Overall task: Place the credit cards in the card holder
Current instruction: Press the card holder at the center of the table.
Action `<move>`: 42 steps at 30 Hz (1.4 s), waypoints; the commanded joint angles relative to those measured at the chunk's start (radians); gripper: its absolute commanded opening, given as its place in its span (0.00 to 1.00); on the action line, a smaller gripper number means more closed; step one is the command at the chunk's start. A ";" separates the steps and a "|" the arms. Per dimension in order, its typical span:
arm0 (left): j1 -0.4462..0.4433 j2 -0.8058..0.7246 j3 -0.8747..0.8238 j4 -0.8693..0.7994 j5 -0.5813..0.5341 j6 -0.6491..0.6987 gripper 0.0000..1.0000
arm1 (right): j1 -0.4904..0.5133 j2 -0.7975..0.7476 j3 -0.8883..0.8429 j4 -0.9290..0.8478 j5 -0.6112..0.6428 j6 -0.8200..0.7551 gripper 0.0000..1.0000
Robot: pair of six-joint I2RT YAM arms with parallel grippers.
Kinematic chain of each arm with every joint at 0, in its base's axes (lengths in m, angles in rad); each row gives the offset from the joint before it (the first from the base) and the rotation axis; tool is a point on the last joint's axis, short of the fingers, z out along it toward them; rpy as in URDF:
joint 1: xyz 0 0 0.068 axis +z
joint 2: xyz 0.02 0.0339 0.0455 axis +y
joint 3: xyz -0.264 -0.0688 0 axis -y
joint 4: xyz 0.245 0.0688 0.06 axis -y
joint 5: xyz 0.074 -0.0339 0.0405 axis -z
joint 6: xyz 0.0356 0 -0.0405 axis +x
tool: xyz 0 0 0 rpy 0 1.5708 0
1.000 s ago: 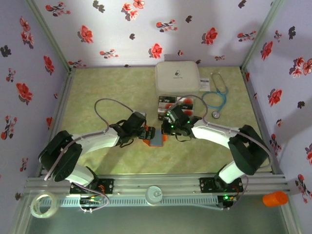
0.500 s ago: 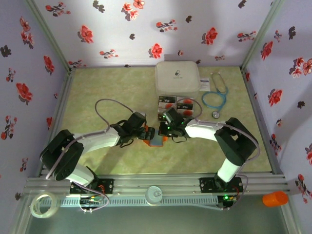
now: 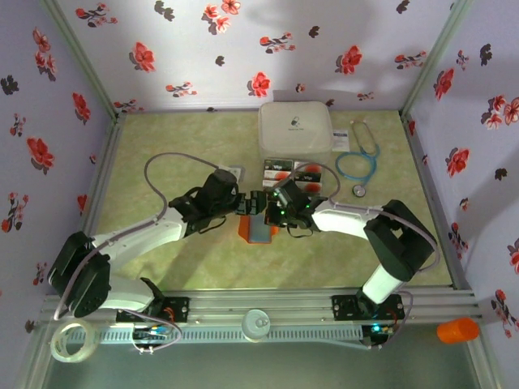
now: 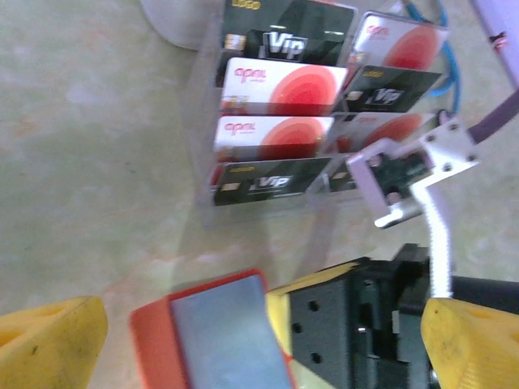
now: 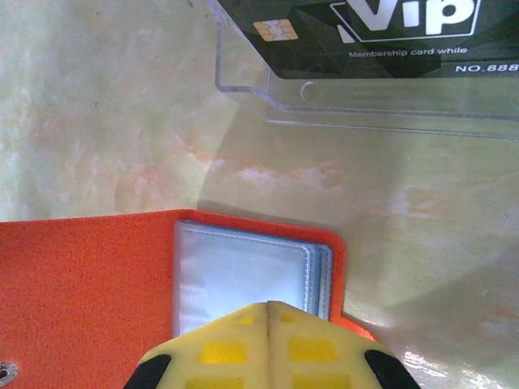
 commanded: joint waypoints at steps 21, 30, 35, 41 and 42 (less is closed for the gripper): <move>-0.034 0.108 -0.191 0.461 0.125 -0.354 1.00 | -0.008 -0.021 -0.124 0.091 0.008 0.061 0.04; -0.001 0.073 -0.273 0.447 0.097 -0.321 1.00 | -0.008 0.002 -0.156 0.099 0.027 0.058 0.03; 0.024 0.073 -0.314 0.426 0.099 -0.283 1.00 | -0.007 0.016 -0.170 0.106 0.033 0.058 0.02; 0.038 0.122 -0.348 0.435 0.123 -0.234 1.00 | -0.008 0.022 -0.175 0.110 0.043 0.041 0.02; 0.037 0.133 -0.352 0.439 0.126 -0.225 1.00 | -0.008 0.022 -0.173 0.109 0.047 0.033 0.02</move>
